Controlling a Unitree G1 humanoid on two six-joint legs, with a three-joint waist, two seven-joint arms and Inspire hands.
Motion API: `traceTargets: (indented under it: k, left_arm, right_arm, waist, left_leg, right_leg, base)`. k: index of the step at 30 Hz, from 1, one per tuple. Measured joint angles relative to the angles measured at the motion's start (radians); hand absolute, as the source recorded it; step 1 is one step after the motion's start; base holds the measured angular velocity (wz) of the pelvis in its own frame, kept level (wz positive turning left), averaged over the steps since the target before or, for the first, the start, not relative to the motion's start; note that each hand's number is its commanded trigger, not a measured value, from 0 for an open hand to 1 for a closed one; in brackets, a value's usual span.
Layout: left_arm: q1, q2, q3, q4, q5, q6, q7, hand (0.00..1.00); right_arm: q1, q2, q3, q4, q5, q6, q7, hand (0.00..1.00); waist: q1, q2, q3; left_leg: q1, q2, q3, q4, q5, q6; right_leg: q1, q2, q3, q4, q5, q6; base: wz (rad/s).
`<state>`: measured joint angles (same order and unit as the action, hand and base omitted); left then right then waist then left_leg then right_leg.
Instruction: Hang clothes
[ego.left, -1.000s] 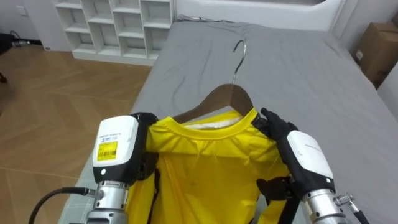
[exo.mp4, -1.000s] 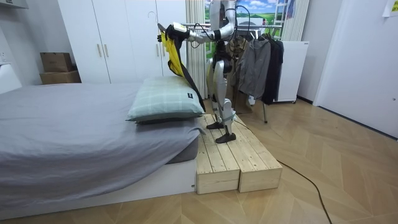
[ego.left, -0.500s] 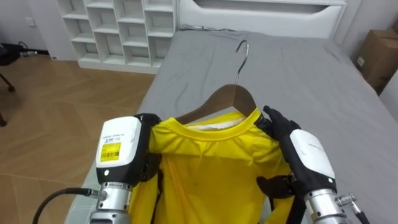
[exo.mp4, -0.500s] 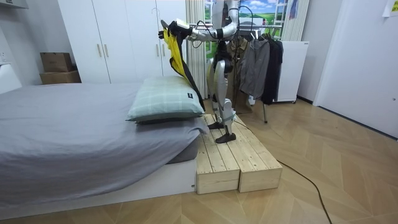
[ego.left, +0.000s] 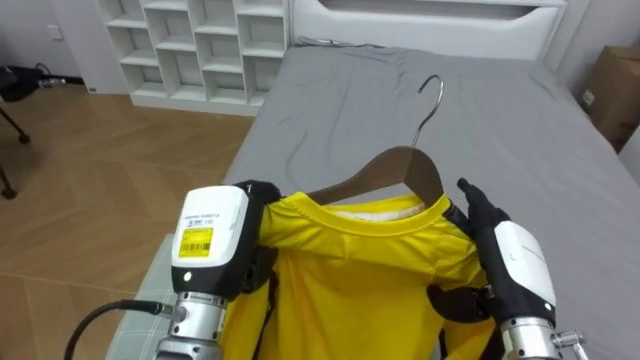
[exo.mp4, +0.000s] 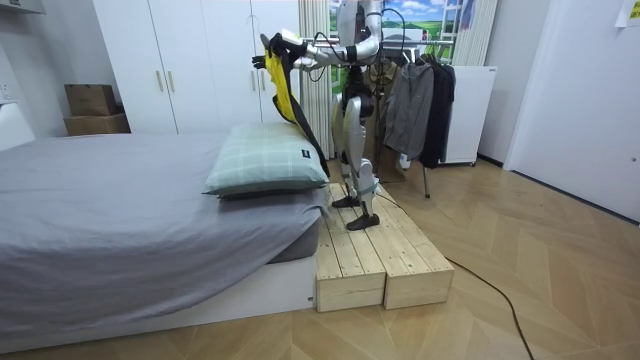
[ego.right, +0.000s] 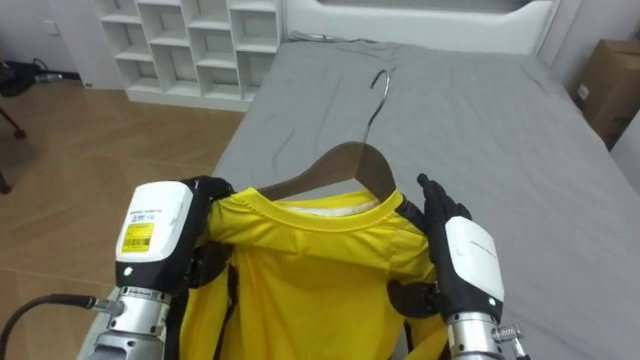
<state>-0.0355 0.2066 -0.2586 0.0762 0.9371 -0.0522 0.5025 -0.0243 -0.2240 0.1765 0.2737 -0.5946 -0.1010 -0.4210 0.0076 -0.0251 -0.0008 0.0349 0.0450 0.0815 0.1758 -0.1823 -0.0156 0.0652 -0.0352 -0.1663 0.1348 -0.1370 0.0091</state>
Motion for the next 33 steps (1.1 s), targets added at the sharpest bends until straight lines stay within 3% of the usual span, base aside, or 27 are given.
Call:
traceTargets:
  k: [17,18,19,20,21,33]
  left_arm:
    - [0.0,0.007,0.001,-0.025,0.0,0.003,-0.045,1.0]
    - [0.0,0.007,0.001,-0.025,0.0,0.003,-0.047,1.0]
    - [0.0,0.007,0.001,-0.025,0.0,0.003,-0.048,1.0]
    - [0.0,0.007,0.001,-0.025,0.0,0.003,-0.048,1.0]
    - [0.0,0.007,0.001,-0.025,0.0,0.003,-0.048,1.0]
    - [0.0,0.006,0.002,-0.039,-0.001,0.022,-0.055,1.0]
  right_arm:
    - [-0.013,0.03,0.002,0.056,-0.006,0.002,-0.08,0.03]
    - [-0.017,0.031,0.002,0.066,-0.007,0.002,-0.083,0.07]
    - [-0.017,0.031,0.002,0.068,-0.007,0.002,-0.084,0.43]
    - [-0.017,0.031,0.002,0.068,-0.008,0.002,-0.085,0.91]
    - [-0.017,0.031,0.002,0.068,-0.008,0.002,-0.087,1.0]
    - [-0.019,0.03,0.01,0.07,-0.04,0.016,-0.089,1.0]
  waist:
    - [0.002,-0.009,0.0023]
    - [0.002,-0.009,0.0022]
    - [0.002,-0.009,0.0022]
    - [0.002,-0.009,0.0022]
    - [0.002,-0.009,0.0022]
    - [-0.002,-0.009,0.0017]
  left_leg:
    - [-0.01,-0.004,-0.004,0.011,0.0,0.0]
    - [-0.01,-0.005,-0.004,0.012,0.0,0.0]
    - [-0.011,-0.005,-0.004,0.013,0.0,0.0]
    - [-0.011,-0.005,-0.004,0.013,0.0,0.0]
    - [-0.012,-0.005,-0.004,0.014,0.0,0.0]
    - [-0.025,-0.005,-0.003,0.014,0.0,0.0]
  right_leg:
    - [-0.001,-0.004,-0.001,-0.001,-0.005,0.003]
    - [-0.001,-0.004,-0.001,-0.002,-0.005,0.003]
    - [-0.001,-0.004,-0.001,-0.002,-0.005,0.003]
    - [-0.001,-0.004,-0.001,-0.001,-0.005,0.003]
    - [-0.001,-0.004,-0.002,-0.001,-0.005,0.003]
    - [-0.015,-0.005,-0.003,0.001,-0.005,0.003]
  base:
    - [0.0]
    - [0.0]
    - [0.0]
    - [0.0]
    - [0.0]
    - [0.0]
